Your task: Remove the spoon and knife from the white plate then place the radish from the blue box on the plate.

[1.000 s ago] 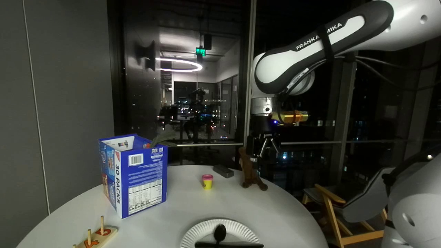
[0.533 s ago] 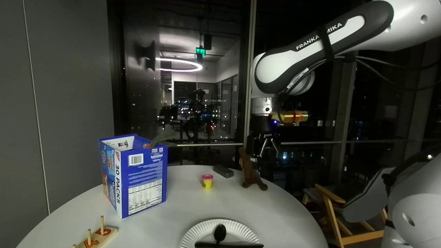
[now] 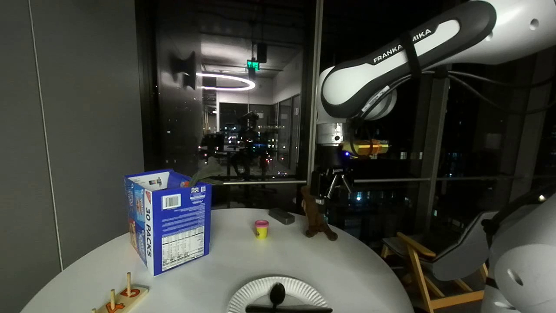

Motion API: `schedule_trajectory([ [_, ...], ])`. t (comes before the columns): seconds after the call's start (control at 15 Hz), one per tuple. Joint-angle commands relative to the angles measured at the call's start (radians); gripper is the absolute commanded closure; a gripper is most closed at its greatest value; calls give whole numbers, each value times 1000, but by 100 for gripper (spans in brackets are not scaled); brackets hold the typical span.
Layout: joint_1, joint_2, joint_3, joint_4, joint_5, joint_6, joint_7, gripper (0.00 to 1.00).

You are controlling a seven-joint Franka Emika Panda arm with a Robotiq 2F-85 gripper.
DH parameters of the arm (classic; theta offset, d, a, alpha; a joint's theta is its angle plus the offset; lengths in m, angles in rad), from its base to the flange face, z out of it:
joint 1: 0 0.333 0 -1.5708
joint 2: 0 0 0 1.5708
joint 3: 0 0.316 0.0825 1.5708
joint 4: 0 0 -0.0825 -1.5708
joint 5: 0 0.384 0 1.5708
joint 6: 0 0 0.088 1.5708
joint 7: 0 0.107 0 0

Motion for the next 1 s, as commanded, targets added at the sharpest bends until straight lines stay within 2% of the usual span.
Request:
schedule_trajectory([
  [0.0,-2,0,6,-7,10,7,-25,0],
  [0.27,53,37,17,-57,27,66,-112,0],
  [0.53,123,94,60,-98,55,187,-139,0],
  [0.93,195,221,79,-74,134,320,-225,0],
])
